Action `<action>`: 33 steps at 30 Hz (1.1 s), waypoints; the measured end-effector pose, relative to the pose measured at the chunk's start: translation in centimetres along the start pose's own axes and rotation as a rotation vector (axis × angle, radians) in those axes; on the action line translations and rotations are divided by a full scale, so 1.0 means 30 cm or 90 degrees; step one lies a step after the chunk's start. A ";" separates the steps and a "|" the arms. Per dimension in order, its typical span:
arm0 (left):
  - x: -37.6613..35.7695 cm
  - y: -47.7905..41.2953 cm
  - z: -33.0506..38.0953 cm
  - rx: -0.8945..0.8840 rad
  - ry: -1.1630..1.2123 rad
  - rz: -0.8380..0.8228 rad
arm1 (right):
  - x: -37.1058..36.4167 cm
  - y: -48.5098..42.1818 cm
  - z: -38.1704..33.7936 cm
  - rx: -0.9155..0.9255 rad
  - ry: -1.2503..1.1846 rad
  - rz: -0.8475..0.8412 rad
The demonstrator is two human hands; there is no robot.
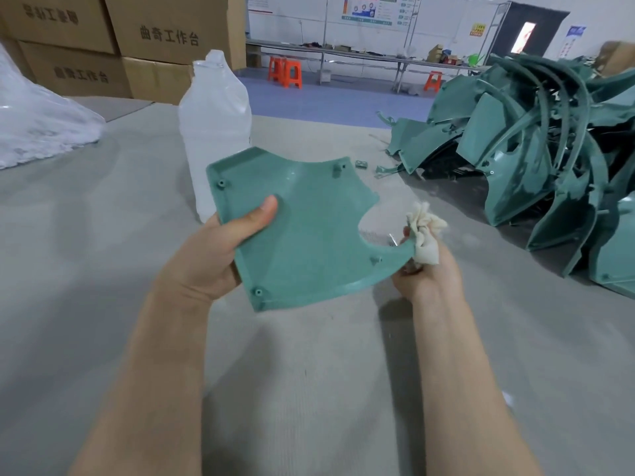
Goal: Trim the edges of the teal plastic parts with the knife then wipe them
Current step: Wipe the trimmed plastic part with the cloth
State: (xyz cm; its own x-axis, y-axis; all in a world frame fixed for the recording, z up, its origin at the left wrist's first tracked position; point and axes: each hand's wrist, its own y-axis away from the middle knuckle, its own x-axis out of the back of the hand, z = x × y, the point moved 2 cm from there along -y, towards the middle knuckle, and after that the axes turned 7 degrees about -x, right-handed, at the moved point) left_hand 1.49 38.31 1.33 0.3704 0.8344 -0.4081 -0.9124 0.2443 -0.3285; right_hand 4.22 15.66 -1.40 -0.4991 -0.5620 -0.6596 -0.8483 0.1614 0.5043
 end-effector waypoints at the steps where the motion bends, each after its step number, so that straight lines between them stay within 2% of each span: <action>1: 0.009 0.001 0.003 0.001 0.005 0.009 | 0.006 -0.003 -0.008 0.002 -0.004 -0.005; 7: 0.028 -0.033 -0.020 0.043 0.099 0.201 | -0.019 0.008 0.016 -0.025 -0.088 -0.174; 9: 0.007 -0.049 -0.050 0.043 0.110 0.271 | -0.042 0.012 0.045 -0.037 -0.050 -0.209; 13: -0.027 -0.069 -0.101 0.022 0.068 0.342 | -0.078 0.013 0.114 -0.026 0.102 -0.187; 20: -0.080 -0.067 -0.142 -0.019 0.079 0.397 | -0.088 0.018 0.139 0.059 0.062 -0.131; 23: -0.143 -0.062 -0.176 -0.027 0.015 0.317 | -0.071 0.024 0.120 0.063 -0.009 -0.083; 26: -0.163 -0.059 -0.194 -0.021 -0.051 0.251 | -0.059 0.020 0.097 0.055 -0.013 -0.069; 33: -0.065 -0.058 -0.108 -0.083 -0.059 0.125 | -0.060 -0.004 0.082 0.047 0.027 -0.084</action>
State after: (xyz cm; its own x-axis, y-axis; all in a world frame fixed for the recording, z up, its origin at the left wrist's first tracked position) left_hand 2.92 34.67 -0.07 0.1647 0.9028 -0.3973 -0.9330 0.0120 -0.3596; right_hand 4.79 18.63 -1.64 -0.3766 -0.6151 -0.6927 -0.9172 0.1423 0.3722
